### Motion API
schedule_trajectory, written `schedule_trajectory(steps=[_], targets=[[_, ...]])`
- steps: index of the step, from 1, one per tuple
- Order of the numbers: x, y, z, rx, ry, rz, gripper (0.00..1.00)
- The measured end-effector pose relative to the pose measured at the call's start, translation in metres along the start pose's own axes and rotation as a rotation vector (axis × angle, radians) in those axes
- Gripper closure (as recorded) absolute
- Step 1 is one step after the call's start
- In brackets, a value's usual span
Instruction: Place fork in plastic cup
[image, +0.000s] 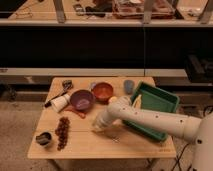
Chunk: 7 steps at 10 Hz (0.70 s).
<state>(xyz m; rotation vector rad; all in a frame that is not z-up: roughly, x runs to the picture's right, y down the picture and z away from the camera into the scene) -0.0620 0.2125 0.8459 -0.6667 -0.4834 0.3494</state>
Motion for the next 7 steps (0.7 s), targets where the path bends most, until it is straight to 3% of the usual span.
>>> schedule_trajectory(steps=[2, 4, 7], targets=[[0.001, 0.001, 0.000, -0.005, -0.006, -0.008, 0.99], [-0.004, 0.006, -0.002, -0.023, -0.014, -0.050, 1.00], [-0.037, 0.009, -0.035, -0.032, -0.082, -0.147, 1.00]])
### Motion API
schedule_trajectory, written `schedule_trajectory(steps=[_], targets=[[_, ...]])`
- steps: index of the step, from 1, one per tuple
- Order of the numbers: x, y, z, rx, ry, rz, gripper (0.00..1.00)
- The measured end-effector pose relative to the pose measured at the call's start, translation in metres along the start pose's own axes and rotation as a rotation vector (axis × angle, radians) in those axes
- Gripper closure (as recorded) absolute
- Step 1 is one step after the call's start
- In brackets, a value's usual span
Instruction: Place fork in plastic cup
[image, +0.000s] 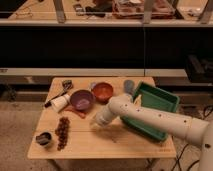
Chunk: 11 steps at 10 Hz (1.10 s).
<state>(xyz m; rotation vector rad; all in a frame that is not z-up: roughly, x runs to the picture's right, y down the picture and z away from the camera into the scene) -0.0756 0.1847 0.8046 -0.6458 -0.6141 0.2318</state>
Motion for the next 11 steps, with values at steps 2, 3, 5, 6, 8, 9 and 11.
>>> schedule_trajectory(steps=[2, 3, 5, 6, 8, 9, 11], targets=[[-0.034, -0.003, -0.035, -0.017, -0.069, -0.065, 1.00], [-0.048, -0.005, -0.049, -0.020, -0.089, -0.095, 1.00], [-0.074, -0.015, -0.074, -0.016, -0.117, -0.163, 1.00], [-0.080, -0.021, -0.082, -0.021, -0.129, -0.171, 1.00], [-0.079, -0.026, -0.089, -0.043, -0.147, -0.178, 1.00], [-0.076, -0.026, -0.086, -0.055, -0.154, -0.182, 0.99], [-0.061, -0.024, -0.067, -0.070, -0.151, -0.192, 0.82]])
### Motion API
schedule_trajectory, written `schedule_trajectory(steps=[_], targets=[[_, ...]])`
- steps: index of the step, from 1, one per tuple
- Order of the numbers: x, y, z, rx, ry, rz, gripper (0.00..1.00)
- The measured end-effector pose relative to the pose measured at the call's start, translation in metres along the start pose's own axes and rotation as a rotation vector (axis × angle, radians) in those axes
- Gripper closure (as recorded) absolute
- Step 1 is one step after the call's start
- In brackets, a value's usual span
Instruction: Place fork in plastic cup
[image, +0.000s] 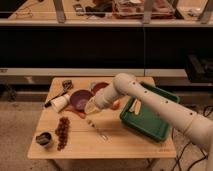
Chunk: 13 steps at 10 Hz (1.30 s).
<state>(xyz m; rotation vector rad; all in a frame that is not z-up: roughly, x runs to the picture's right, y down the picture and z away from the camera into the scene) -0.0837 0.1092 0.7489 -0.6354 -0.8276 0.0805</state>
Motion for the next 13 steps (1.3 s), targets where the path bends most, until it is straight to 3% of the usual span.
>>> schedule_trajectory(steps=[2, 4, 10, 13], targets=[[0.023, 0.004, 0.016, 0.050, 0.076, 0.012, 0.60], [0.032, 0.003, 0.030, 0.061, 0.113, 0.012, 0.49], [0.035, 0.002, 0.029, 0.068, 0.126, 0.014, 0.49], [0.048, -0.028, 0.037, 0.074, 0.145, 0.016, 0.49]])
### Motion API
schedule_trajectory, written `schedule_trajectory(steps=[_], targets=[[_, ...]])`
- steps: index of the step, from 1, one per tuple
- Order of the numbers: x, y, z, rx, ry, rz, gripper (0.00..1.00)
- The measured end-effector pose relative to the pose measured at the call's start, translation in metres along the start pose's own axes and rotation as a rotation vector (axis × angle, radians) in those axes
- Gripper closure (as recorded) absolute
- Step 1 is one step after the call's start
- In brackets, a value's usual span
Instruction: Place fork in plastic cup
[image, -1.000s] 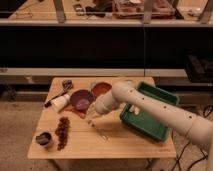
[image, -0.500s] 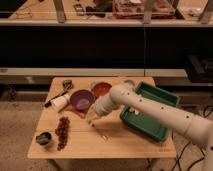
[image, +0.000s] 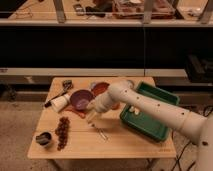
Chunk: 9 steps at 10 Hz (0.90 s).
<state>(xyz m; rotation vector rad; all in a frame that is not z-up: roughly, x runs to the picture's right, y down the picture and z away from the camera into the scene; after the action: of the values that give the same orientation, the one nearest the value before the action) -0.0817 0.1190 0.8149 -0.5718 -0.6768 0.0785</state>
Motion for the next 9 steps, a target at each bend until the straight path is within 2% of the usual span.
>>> schedule_trajectory(steps=[2, 5, 7, 9], targets=[[0.016, -0.025, 0.019, -0.008, 0.003, 0.013, 0.49], [0.042, -0.026, 0.041, -0.038, -0.017, 0.066, 0.49], [0.050, -0.019, 0.039, -0.046, -0.039, 0.088, 0.49], [0.046, -0.013, 0.024, -0.045, -0.069, 0.086, 0.49]])
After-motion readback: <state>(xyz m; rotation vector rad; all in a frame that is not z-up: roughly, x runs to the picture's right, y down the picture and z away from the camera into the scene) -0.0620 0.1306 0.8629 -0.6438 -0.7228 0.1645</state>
